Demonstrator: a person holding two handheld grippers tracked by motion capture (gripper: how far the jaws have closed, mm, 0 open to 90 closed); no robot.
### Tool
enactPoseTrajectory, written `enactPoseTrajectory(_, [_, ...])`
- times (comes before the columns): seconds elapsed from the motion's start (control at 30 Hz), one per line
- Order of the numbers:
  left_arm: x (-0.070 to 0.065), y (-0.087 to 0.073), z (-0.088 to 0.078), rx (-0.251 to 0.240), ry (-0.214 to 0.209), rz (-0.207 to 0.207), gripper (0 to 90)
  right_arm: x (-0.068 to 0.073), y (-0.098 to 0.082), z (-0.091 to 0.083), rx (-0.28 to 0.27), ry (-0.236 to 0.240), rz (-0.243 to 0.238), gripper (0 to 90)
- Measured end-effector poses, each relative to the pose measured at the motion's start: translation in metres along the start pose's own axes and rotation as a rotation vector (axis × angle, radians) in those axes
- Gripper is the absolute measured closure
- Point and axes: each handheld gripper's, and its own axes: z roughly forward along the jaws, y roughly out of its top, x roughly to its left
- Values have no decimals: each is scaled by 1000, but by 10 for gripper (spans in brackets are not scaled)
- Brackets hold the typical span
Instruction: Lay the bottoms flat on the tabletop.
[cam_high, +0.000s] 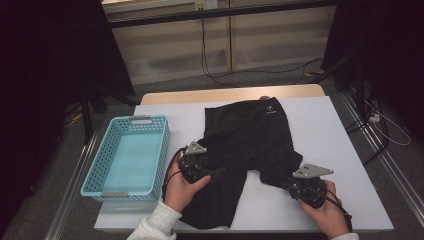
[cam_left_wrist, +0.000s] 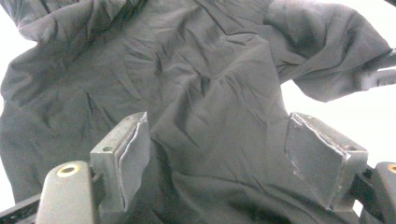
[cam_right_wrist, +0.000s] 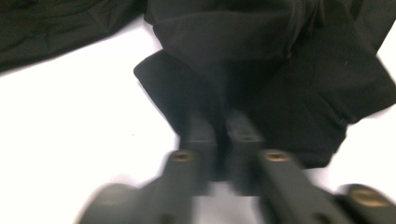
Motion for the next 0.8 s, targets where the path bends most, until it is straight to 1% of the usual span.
enactPoseTrajectory(0.03, [-1, 0, 0, -6, 2, -7, 228, 0, 0, -1, 1, 15, 4, 887])
enactPoseTrajectory(0.07, [-1, 0, 0, -6, 2, -4, 228, 0, 0, -2, 4, 34, 14, 896])
enactPoseTrajectory(0.1, [-1, 1, -1, -6, -2, -6, 228, 2, 1, -3, 3, 44, 7, 897])
enactPoseTrajectory(0.17, [-1, 1, 0, -7, 0, -6, 228, 5, 2, -8, 0, 57, -2, 897])
enactPoseTrajectory(0.23, [-2, 2, 0, -6, -8, 1, 228, 10, 5, -16, -13, 59, -10, 897])
enactPoseTrajectory(0.27, [-4, 2, 1, -7, -13, -2, 228, 13, 6, -20, -22, 59, -15, 897])
enactPoseTrajectory(0.33, [-7, 1, 2, -10, -19, -4, 228, 21, 5, -26, -38, 80, -9, 896])
enactPoseTrajectory(0.4, [-10, 2, 2, -1, -20, 8, 228, 30, 3, -28, -22, 94, -20, 895])
enactPoseTrajectory(0.43, [-11, 2, 2, -2, -25, 6, 228, 36, 1, -27, -13, 104, -29, 894])
enactPoseTrajectory(0.5, [-13, 3, 2, -3, -26, 16, 227, 46, -1, -27, 5, 126, -45, 890])
enactPoseTrajectory(0.57, [-16, 4, 2, -9, -29, 18, 227, 52, 0, -29, 6, 140, -51, 868])
enactPoseTrajectory(0.6, [-17, 5, 2, -10, -29, 23, 227, 53, 1, -32, -7, 145, -46, 832])
enactPoseTrajectory(0.63, [-17, 5, 2, -5, -32, 28, 226, 53, 2, -35, -23, 141, -36, 785])
enactPoseTrajectory(0.67, [-18, 5, 3, -8, -33, 24, 226, 51, 2, -38, -41, 132, -29, 762])
enactPoseTrajectory(0.7, [-18, 5, 4, -5, -33, 31, 226, 48, 2, -41, -53, 121, -21, 724])
enactPoseTrajectory(0.73, [-18, 5, 6, -2, -38, 27, 226, 44, 2, -43, -55, 107, -8, 683])
enactPoseTrajectory(0.8, [-18, 5, 8, 10, -39, 33, 226, 33, 1, -47, -81, 76, 30, 620])
